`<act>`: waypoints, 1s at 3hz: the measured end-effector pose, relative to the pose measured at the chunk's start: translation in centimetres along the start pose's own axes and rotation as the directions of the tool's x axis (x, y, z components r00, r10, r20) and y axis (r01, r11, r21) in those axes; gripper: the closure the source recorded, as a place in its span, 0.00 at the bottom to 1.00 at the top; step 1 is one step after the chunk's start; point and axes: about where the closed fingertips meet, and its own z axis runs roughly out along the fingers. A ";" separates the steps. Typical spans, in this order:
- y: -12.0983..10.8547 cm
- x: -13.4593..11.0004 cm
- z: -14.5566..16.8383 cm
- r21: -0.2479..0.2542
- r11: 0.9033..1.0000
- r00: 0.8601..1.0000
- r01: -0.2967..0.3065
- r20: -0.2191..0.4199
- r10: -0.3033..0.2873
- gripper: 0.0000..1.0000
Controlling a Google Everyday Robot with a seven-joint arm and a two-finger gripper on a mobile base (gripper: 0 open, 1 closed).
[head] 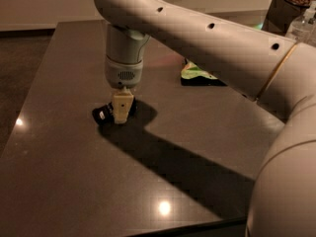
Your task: Pick rxbar chocolate
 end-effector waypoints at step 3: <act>0.5 0.1 -1.3 0.007 1.000 0.999 -0.012 0.037 0.011 1.00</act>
Offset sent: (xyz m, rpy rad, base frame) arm -0.0069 -0.0115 0.0215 0.0436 0.0127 -0.0218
